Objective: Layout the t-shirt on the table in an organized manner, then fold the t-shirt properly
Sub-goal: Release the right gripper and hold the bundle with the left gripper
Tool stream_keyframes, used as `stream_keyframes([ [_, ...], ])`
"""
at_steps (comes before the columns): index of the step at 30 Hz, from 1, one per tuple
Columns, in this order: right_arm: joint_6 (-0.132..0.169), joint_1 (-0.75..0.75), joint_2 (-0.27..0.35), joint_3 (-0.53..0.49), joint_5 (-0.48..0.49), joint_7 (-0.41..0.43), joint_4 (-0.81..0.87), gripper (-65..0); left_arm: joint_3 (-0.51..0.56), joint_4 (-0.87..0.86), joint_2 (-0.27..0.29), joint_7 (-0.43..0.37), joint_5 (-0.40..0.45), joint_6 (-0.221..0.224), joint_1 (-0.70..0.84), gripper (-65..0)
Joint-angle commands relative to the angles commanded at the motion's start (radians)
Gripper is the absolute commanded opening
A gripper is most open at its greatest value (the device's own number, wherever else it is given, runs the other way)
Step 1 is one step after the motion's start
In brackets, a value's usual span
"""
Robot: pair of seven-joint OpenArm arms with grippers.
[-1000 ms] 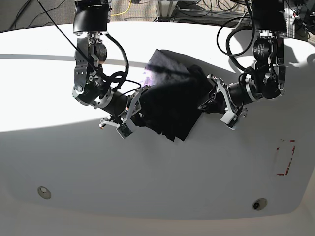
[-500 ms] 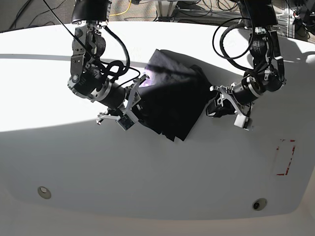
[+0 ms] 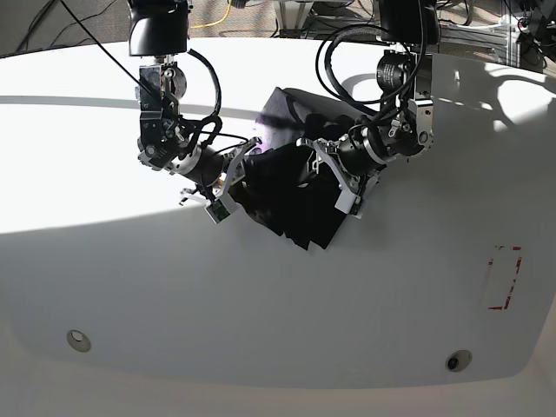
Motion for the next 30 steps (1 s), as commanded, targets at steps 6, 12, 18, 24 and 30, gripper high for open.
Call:
stream_keyframes([
  [6, 0.0, -0.025, 0.051, 0.003, 0.003, 0.104, -0.094, -53.3, 0.005, -0.163, -0.06, -0.012, 0.031, -0.006, -0.087, -56.9],
  [12, 0.0, -0.143, 0.097, 0.003, 0.098, 0.066, 0.058, -53.3, 0.005, -0.304, -0.078, -0.012, 0.032, -0.066, -0.222, -56.9],
  [18, 0.0, -0.233, 0.092, 0.003, 0.155, -0.044, 0.236, -53.4, 0.005, -0.347, -0.074, -0.008, 0.031, -0.107, -0.299, -56.9],
  [24, 0.0, -0.293, 0.054, 0.003, 0.153, -0.094, 0.382, -53.4, 0.006, -0.316, -0.069, -0.006, 0.028, -0.143, -0.307, -56.9],
  [30, 0.0, -0.307, 0.052, 0.003, 0.161, -0.118, 0.502, -53.4, 0.006, -0.216, -0.034, 0.026, 0.026, -0.175, -0.305, -56.9],
])
